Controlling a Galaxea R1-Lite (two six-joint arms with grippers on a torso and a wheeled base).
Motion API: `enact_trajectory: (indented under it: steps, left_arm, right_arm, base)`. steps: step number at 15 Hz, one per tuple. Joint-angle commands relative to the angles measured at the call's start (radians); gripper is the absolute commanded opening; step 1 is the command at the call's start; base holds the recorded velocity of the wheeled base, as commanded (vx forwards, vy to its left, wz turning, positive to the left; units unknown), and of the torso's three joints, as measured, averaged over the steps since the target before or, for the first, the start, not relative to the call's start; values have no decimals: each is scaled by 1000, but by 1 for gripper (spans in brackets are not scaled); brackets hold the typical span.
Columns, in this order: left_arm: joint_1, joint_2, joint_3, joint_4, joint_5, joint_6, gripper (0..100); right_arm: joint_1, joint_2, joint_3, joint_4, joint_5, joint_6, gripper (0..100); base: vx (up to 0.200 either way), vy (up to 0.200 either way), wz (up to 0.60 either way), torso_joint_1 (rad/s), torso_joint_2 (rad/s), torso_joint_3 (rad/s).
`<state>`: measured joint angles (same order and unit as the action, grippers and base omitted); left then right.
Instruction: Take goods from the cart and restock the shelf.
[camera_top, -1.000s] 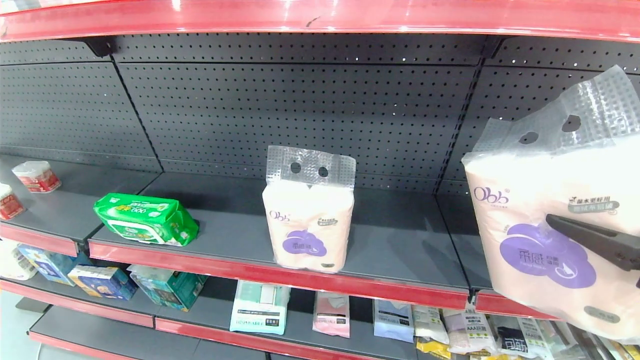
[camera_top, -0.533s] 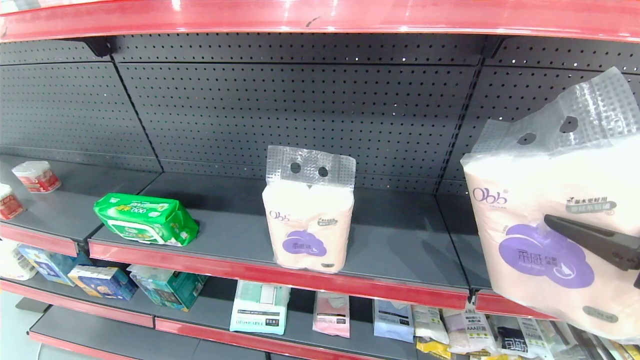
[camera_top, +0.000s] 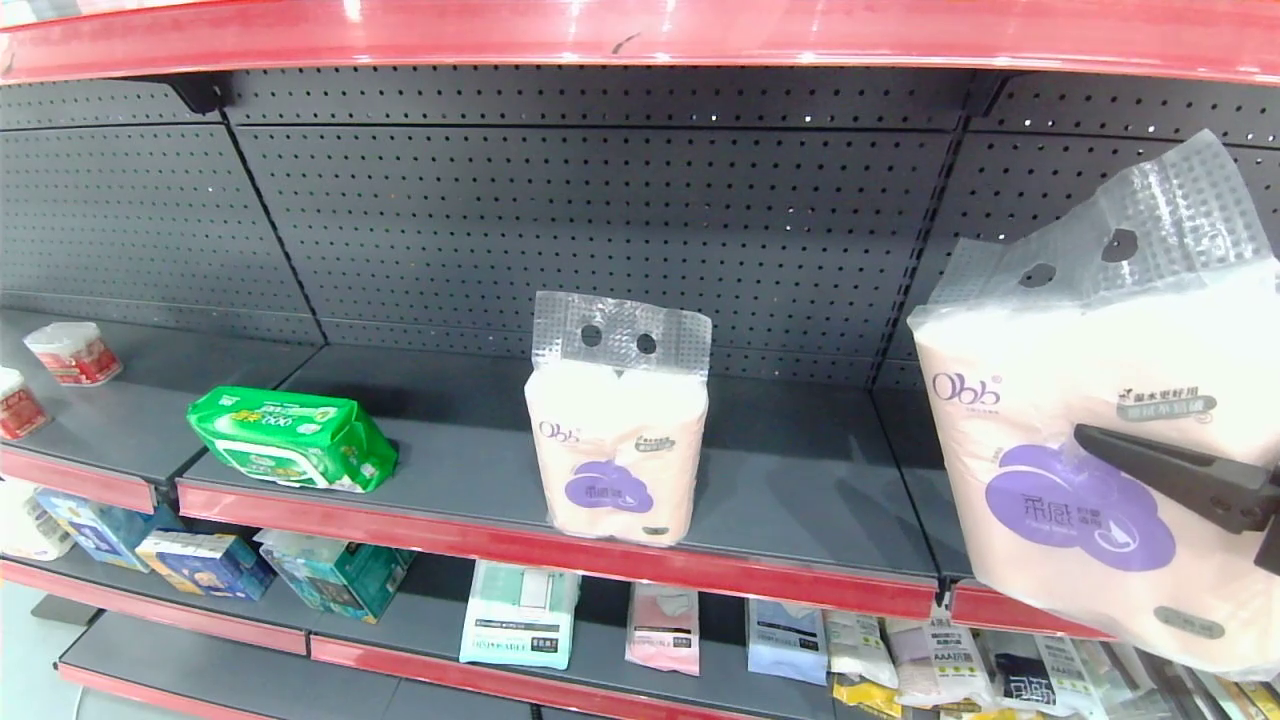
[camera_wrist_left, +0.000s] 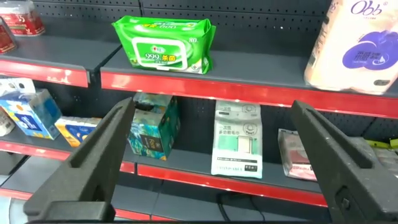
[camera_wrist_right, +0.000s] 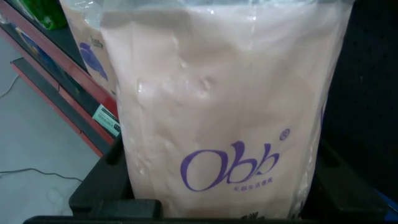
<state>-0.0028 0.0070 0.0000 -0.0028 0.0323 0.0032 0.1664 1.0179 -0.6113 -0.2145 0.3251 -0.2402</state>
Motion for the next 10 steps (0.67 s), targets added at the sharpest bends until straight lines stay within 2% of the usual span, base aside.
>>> enact_trajectory:
  steps: [1,3,6,7,10]
  left_arm:
    - [0,-1,0,0,1,0,100]
    - [0,-1,0,0,0,0,100]
    - [0,-1,0,0,1,0,100]
    - [0,-1,0,0,0,0,100]
    - [0,-1,0,0,0,0,100]
  right_arm:
    - [25,31,-15,-3,0,-1,0]
    - [74,88,-48,-5,0,1,0]
    - [76,196,-59,-123,0,4,0]
    - [78,268,-59,-212,-1,4,0]
    - [82,354,-62,-247,0,9,0]
  base:
    - [0,0,0,0,0,0]
    - [0,0,0,0,0,0]
    - [0,0,0,0,0,0]
    - [0,0,0,0,0,0]
    - [0,0,0,0,0,0]
